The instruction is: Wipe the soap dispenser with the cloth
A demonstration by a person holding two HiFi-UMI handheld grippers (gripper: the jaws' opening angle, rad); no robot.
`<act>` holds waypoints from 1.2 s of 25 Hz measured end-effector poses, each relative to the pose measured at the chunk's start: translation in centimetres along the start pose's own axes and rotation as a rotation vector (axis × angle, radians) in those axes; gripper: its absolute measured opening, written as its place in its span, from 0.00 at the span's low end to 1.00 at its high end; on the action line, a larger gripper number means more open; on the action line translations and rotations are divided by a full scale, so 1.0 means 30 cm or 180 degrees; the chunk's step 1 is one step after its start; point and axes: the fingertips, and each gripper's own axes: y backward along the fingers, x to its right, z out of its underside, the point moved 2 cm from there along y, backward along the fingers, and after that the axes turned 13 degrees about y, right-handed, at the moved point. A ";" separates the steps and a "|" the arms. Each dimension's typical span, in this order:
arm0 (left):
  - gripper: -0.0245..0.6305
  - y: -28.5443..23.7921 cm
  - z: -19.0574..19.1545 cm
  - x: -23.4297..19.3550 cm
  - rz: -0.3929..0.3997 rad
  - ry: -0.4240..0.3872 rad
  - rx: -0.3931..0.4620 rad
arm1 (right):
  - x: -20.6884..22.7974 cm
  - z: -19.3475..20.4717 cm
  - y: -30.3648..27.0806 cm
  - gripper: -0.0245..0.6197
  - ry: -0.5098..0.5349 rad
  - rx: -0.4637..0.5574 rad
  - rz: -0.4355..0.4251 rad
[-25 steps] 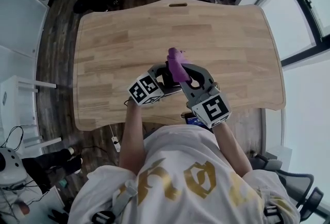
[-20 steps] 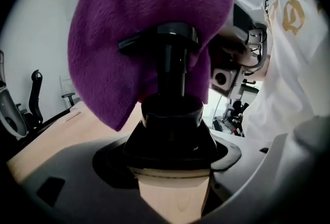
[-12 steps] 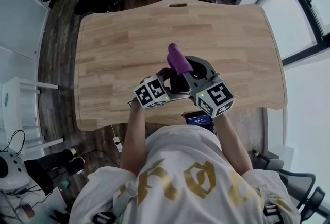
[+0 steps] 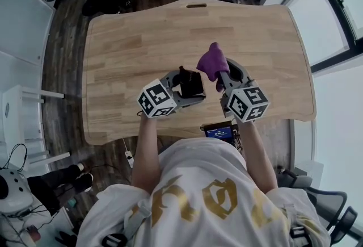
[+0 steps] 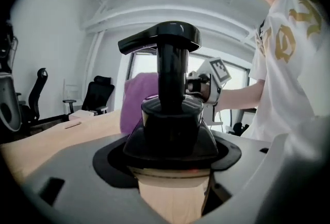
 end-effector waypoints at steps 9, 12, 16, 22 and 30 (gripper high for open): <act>0.58 0.085 -0.063 -0.048 -0.0144 0.0149 0.0414 | -0.003 0.058 0.005 0.09 -0.0061 -0.0109 -0.0015; 0.58 0.095 -0.072 -0.050 -0.0155 0.0157 0.0458 | -0.024 0.081 -0.003 0.09 -0.0060 -0.0157 -0.0075; 0.58 0.096 -0.085 -0.043 -0.0134 0.0146 0.0487 | -0.052 0.104 -0.009 0.09 -0.0092 -0.0205 -0.0155; 0.58 0.088 -0.145 -0.024 -0.0032 0.0141 0.0704 | -0.098 0.125 -0.020 0.09 -0.0147 -0.0259 -0.0289; 0.58 0.110 -0.212 -0.015 0.0069 0.0217 0.1055 | -0.156 0.147 -0.041 0.09 -0.0190 -0.0315 -0.0407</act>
